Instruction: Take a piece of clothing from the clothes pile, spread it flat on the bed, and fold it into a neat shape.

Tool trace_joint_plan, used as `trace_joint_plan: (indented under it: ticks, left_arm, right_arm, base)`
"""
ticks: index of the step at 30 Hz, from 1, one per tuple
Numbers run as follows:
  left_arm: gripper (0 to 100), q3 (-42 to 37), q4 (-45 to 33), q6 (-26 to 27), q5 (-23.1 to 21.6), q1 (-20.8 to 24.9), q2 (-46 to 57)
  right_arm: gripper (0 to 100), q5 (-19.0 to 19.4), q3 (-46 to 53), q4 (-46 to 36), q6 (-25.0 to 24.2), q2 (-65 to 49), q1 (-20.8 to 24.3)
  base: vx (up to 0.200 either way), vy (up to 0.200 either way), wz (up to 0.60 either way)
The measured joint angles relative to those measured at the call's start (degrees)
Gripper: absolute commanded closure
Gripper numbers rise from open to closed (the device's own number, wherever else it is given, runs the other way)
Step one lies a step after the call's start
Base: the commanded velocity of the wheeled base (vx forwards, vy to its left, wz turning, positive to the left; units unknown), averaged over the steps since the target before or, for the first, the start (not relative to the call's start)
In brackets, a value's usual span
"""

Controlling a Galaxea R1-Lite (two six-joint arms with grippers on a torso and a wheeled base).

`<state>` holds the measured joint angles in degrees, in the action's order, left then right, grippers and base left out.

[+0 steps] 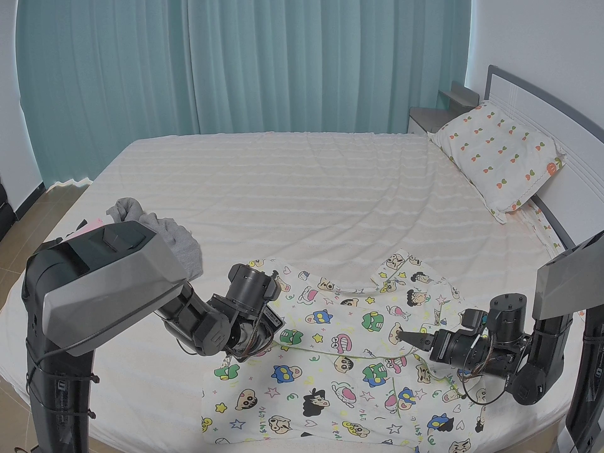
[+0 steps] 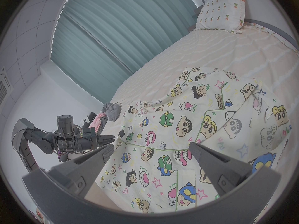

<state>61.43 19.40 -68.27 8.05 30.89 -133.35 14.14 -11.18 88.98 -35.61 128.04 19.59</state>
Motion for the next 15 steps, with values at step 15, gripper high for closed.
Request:
trace_joint_plan:
  ticks: [15]
  left_arm:
    - [0, 4.2, 0.5, 0.0, 11.6, 2.0, -3.0]
  right_arm:
    - [0, 0.0, 0.2, 0.0, 0.4, 0.0, 0.1]
  base:
    - [0.000, 0.000, 0.00]
